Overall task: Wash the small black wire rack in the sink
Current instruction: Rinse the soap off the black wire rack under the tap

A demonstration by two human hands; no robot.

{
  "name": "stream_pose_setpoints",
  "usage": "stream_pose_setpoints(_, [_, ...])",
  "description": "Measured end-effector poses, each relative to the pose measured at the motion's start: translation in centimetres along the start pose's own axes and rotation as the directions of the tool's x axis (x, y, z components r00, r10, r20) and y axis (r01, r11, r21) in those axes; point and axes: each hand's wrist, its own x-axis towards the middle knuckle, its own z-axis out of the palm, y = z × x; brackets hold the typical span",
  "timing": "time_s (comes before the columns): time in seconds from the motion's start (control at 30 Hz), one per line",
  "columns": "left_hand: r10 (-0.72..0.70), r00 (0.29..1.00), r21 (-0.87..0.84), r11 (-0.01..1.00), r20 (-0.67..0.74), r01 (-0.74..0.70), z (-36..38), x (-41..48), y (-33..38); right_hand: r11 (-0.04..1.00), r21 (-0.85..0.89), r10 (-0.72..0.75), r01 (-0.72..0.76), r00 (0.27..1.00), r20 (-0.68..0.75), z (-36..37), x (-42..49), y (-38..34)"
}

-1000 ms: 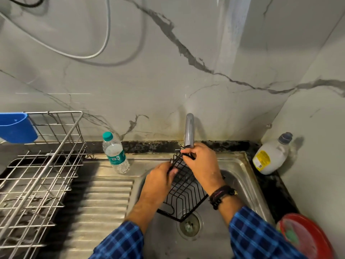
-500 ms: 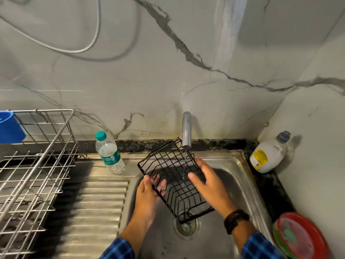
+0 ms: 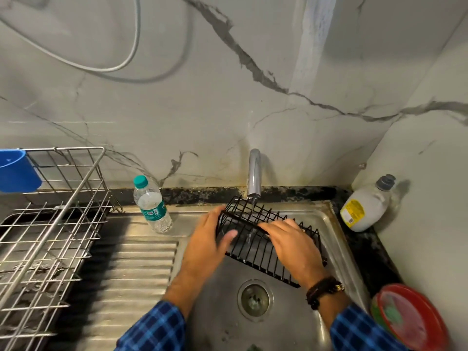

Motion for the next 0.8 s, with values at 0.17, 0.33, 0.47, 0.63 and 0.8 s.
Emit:
stream_pose_setpoints(0.17, [-0.042,0.996,-0.476,0.876,0.082,0.076,-0.4,-0.3,-0.3,0.993,0.024,-0.111,0.113,0.991,-0.076,-0.2,-1.6,0.4])
stream_pose_setpoints(0.33, [-0.244,0.967,-0.773,0.626,-0.069,0.102,-0.1,-2.5,1.5,0.999,0.05,-0.008,0.013,0.996,-0.088,-0.6,-2.9,-0.4])
stream_pose_setpoints(0.47, [-0.341,0.939,-0.824,0.546,-0.055,0.15,-0.8,-3.8,0.7,0.942,-0.024,0.326,-0.334,0.931,-0.164,-2.4,-3.4,0.7])
stream_pose_setpoints(0.63, [-0.467,0.882,-0.939,0.328,-0.067,0.103,-1.8,-4.8,0.8,0.23,0.773,0.619,-0.591,0.702,0.353,-1.7,-6.0,2.7])
stream_pose_setpoints(0.8, [-0.54,0.841,-0.976,0.195,-0.027,0.094,-1.8,-3.9,2.6,0.165,0.741,0.684,-0.651,0.617,0.39,0.3,-4.7,2.5])
